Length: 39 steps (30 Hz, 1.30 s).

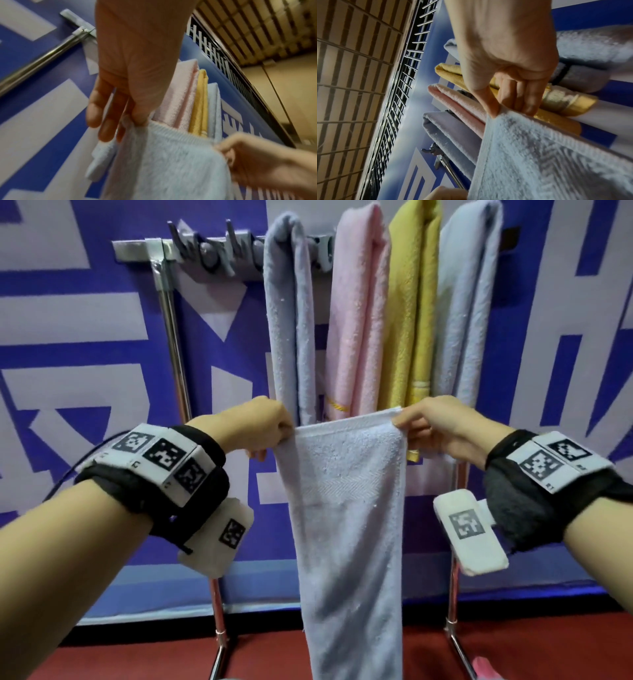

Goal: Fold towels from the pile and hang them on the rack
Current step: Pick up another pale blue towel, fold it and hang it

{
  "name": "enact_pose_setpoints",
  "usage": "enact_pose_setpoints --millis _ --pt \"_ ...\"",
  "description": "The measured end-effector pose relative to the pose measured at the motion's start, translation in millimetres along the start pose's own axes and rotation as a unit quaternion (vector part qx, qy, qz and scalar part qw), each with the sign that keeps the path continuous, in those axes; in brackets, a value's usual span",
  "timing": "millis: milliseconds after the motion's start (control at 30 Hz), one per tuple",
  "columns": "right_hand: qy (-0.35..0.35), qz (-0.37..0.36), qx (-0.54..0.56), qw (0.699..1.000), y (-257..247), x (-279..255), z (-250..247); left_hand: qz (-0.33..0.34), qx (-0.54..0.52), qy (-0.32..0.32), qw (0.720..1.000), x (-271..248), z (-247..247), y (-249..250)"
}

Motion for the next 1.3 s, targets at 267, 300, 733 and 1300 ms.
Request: enact_pose_setpoints --millis 267,300,733,1300 --pt "0.026 0.030 -0.057 0.998 23.8 0.8 -0.4 -0.059 -0.342 -0.157 0.925 -3.6 10.3 26.2" --pt "0.027 0.023 -0.063 0.997 23.8 0.4 1.2 -0.061 -0.382 -0.158 0.909 -3.0 12.5 29.8" --pt "0.074 -0.141 -0.214 0.964 37.8 -11.2 23.0 -0.113 -0.573 -0.163 0.795 16.2 37.9 86.4" --pt "-0.030 -0.220 -0.386 0.895 47.8 -19.5 27.1 -0.124 -0.549 -0.230 0.794 14.3 34.8 86.0"
Point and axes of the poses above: each hand's wrist, its own x-axis towards the middle knuckle, its own z-axis out of the palm, y = z × x, the point moved 1 cm from there along x, towards the middle knuckle, and after that the axes turned 3 degrees about x, right-handed, at the moved point
